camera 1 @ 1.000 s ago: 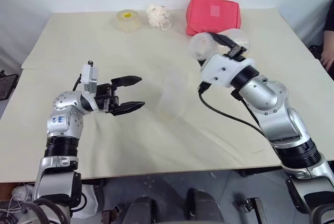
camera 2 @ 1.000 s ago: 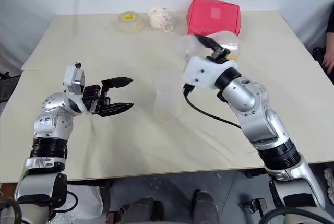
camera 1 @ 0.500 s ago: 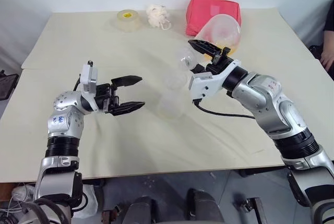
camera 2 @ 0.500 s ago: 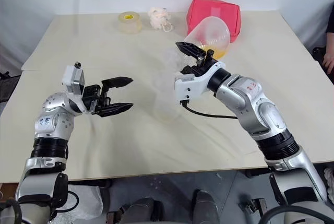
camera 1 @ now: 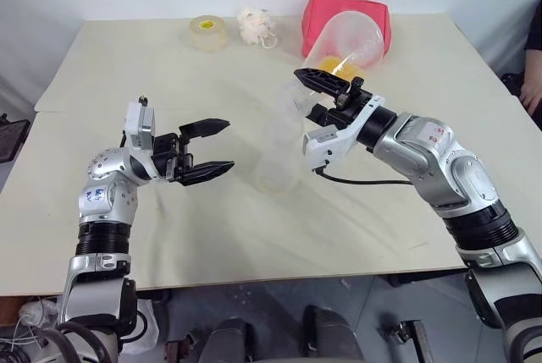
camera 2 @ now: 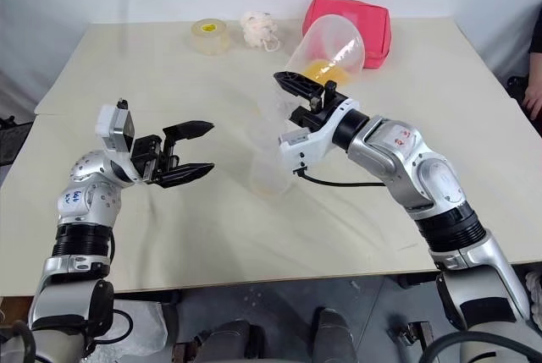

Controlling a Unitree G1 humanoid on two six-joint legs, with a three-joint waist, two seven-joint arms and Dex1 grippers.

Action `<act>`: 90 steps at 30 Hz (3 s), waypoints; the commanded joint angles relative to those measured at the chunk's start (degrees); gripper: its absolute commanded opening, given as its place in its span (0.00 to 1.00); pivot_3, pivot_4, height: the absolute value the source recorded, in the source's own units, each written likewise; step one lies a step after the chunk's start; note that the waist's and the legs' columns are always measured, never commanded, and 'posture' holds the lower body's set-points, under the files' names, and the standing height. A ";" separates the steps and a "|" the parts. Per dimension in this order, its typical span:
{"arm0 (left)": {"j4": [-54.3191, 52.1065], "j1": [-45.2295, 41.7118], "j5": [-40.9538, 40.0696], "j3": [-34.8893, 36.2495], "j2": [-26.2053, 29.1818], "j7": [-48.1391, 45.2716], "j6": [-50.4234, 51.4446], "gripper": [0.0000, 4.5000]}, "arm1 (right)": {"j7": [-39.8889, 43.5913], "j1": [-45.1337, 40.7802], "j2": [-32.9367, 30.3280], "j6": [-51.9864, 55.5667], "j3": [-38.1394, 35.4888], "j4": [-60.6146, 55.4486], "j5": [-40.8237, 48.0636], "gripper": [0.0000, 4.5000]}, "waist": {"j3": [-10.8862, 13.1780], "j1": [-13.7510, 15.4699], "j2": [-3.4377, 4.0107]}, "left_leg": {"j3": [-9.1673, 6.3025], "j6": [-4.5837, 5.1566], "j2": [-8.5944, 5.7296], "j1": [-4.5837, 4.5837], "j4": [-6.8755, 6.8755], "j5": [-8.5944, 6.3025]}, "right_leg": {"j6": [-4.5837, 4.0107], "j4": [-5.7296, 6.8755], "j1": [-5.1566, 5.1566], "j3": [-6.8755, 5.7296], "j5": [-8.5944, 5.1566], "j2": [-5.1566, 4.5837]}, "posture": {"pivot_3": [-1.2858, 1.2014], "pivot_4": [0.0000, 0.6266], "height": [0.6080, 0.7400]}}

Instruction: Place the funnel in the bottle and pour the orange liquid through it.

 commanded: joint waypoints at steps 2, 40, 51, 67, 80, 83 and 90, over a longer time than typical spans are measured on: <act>-2.24 0.17 -1.07 0.64 0.01 -0.34 0.22 1.00 | -2.36 -1.77 -1.39 -2.49 -2.21 -0.26 -1.74 0.54 | 0.00 0.01 0.00 | 0.00 0.00 0.00 0.00 0.00 0.00 | 0.00 0.00 0.00 0.00 0.00 0.00 | 0.52 0.24 1.00; -1.72 -0.84 -1.19 0.69 0.07 -2.06 1.47 1.00 | -12.76 -6.52 -3.97 -12.70 -1.62 6.03 -12.37 0.54 | 0.00 -0.07 0.00 | 0.00 0.00 0.02 0.00 -0.01 0.00 | 0.00 0.01 0.00 0.01 0.00 0.00 | 0.52 0.24 1.00; -1.24 -1.48 -0.91 0.56 -0.08 -1.92 1.62 1.00 | -16.13 -8.35 -4.52 -15.34 -0.98 8.06 -15.01 0.54 | 0.00 -0.08 0.00 | 0.01 0.00 0.03 0.00 -0.01 0.00 | 0.00 0.01 0.00 0.01 0.00 0.00 | 0.52 0.24 1.00; -0.63 -1.79 -0.71 0.60 0.17 -2.03 1.62 1.00 | -18.17 -9.27 -4.36 -18.03 -0.41 8.72 -17.58 0.54 | 0.00 -0.09 0.00 | 0.01 0.00 0.03 0.00 -0.01 0.00 | 0.00 0.01 0.00 0.01 0.00 0.00 | 0.52 0.24 1.00; 0.73 -2.53 1.16 -0.06 0.31 -1.20 0.96 1.00 | -11.76 -5.53 -0.28 -12.11 -4.14 7.24 -5.76 0.54 | -0.01 -0.10 -0.01 | 0.01 0.00 0.03 0.00 -0.01 0.00 | 0.00 0.02 0.00 0.00 0.00 0.01 | 0.52 0.24 1.00; 0.74 -2.54 1.22 -0.13 0.29 -1.30 1.15 1.00 | -7.14 -2.56 0.92 -9.41 -5.28 4.48 1.40 0.54 | -0.01 -0.02 -0.01 | -0.01 0.01 0.02 -0.01 0.00 0.00 | 0.00 0.03 0.00 0.00 0.00 0.00 | 0.52 0.24 1.00; 1.09 -3.24 1.36 -0.30 0.98 -1.46 1.97 1.00 | 4.96 4.94 7.50 10.72 -12.64 -4.28 23.79 0.54 | -0.01 -0.02 -0.02 | -0.05 0.01 0.01 0.00 0.03 0.01 | 0.00 0.13 0.00 -0.04 0.00 0.00 | 0.52 0.24 1.00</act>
